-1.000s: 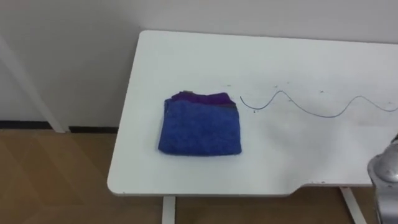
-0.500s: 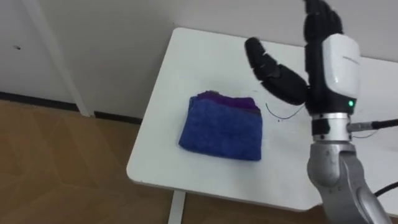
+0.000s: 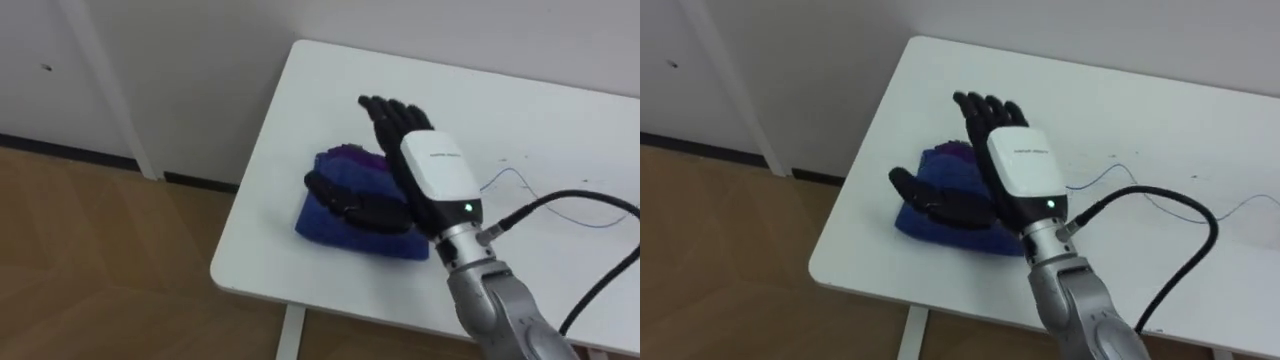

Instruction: Wipe table

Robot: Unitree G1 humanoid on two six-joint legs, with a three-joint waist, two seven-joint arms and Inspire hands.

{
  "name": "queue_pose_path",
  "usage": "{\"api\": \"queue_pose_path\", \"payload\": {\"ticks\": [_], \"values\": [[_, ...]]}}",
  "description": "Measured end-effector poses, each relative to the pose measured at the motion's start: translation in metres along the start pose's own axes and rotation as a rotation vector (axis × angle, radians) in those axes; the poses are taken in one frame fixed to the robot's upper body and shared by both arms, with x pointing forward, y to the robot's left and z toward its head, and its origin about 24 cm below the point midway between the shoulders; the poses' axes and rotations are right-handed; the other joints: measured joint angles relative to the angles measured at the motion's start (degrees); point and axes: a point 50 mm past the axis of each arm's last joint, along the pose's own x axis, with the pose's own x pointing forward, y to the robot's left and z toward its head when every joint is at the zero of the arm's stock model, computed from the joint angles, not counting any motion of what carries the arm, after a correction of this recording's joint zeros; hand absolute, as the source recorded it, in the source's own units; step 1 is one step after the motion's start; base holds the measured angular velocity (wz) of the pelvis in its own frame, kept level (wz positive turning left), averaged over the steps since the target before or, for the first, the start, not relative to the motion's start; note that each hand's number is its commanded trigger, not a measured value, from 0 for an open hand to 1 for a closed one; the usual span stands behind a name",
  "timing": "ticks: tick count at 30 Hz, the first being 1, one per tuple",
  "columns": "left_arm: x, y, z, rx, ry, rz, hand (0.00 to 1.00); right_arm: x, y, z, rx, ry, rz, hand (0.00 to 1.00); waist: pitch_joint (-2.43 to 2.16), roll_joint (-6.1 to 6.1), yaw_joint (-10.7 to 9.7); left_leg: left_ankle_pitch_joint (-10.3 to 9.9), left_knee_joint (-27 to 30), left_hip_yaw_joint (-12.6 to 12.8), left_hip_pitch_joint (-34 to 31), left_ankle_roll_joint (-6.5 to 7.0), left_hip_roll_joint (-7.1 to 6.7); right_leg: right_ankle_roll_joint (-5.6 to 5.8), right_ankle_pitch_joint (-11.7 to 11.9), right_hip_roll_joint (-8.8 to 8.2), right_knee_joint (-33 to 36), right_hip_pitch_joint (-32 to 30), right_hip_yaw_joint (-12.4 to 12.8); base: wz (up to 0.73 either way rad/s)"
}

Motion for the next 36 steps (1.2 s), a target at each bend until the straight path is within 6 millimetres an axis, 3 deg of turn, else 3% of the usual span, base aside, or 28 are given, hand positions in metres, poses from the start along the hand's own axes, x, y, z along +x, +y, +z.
{"api": "queue_pose_path", "payload": {"ticks": [4,11,30,36], "values": [[0.000,0.001,0.001,0.002,-0.003,0.001,0.00,-0.015,0.026,-0.014,-0.035,0.066,0.118,0.00,-0.14,-0.21,0.20,0.00,-0.09,-0.15,0.01,0.00,-0.01,0.00,0.00,0.00,-0.07,0.00,-0.46,0.00],[-0.001,0.003,-0.008,0.009,0.019,0.005,0.00,-0.028,0.044,-0.024,-0.038,0.118,0.191,0.00,-0.25,-0.23,-0.08,0.00,-0.36,-1.40,1.38,0.00,0.00,-0.01,0.01,0.14,-1.02,1.69,-1.28,0.05],[-0.003,-0.001,0.000,-0.018,-0.039,0.001,0.00,-0.033,0.051,-0.037,-0.026,0.174,0.155,0.00,-0.32,-0.01,-0.24,0.19,-0.33,-3.51,0.91,0.34,-0.72,0.00,0.00,-0.92,-1.01,2.31,-2.99,0.06],[-0.004,-0.001,-0.008,-0.010,-0.022,0.000,0.00,-0.034,0.053,-0.039,-0.023,0.184,0.164,0.00,-0.32,0.02,0.12,0.28,-0.32,-3.49,1.32,0.46,-0.90,0.00,0.00,-0.79,-1.00,2.99,-2.69,0.00]]}}
